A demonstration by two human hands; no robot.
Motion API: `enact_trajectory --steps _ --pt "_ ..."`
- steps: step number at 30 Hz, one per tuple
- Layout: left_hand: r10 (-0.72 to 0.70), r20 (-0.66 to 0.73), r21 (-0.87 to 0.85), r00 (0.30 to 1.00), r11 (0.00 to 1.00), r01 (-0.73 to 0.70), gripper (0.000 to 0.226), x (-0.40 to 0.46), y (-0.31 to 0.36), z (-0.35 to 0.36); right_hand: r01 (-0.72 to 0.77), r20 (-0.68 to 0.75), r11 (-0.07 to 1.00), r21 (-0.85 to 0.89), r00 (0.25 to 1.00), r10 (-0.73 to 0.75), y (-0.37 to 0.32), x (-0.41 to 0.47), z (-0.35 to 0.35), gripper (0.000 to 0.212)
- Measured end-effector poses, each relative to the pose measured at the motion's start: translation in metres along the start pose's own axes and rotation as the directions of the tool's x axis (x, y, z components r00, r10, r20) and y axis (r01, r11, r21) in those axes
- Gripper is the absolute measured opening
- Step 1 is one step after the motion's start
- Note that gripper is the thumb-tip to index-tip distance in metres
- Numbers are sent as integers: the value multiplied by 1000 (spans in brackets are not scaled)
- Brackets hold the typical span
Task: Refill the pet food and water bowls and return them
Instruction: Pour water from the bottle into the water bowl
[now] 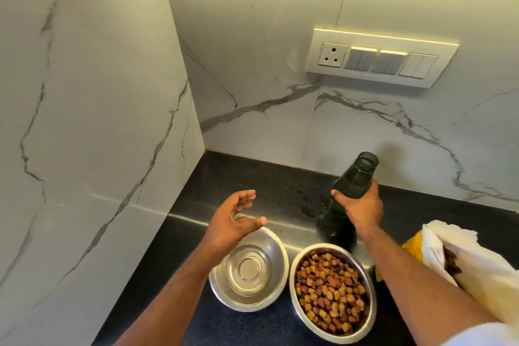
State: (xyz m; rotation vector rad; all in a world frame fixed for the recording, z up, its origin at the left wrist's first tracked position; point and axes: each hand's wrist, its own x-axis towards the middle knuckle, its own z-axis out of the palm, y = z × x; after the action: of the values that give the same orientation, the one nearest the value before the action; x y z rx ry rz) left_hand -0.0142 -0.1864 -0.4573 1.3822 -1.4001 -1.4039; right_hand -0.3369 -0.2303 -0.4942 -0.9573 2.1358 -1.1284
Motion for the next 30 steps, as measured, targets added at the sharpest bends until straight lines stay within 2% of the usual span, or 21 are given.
enact_trajectory --steps 5,9,12,15,20,25,30 --pt "-32 22 7 999 999 32 69 -9 -17 -38 62 70 997 -44 996 -58 -8 -13 8 77" --pt "-55 4 27 998 998 55 70 -22 -30 -55 142 160 988 -67 979 -130 -14 -28 12 81" --pt "-85 2 17 996 996 85 78 -40 -42 -54 240 257 966 -92 943 -210 -18 -41 13 84" --pt "-109 -37 15 993 994 110 77 -64 -48 -41 347 380 927 -142 884 -273 -21 -55 10 85" --pt "-140 -167 52 976 987 150 83 -102 -52 -13 542 539 808 -232 763 -357 -27 -77 3 90" --pt "-166 -288 116 943 972 206 109 -130 -52 11 688 629 671 -278 658 -414 -37 -93 -11 92" --pt "-202 -303 196 931 943 268 112 -147 -47 25 785 677 520 -337 585 -445 -46 -101 -20 91"
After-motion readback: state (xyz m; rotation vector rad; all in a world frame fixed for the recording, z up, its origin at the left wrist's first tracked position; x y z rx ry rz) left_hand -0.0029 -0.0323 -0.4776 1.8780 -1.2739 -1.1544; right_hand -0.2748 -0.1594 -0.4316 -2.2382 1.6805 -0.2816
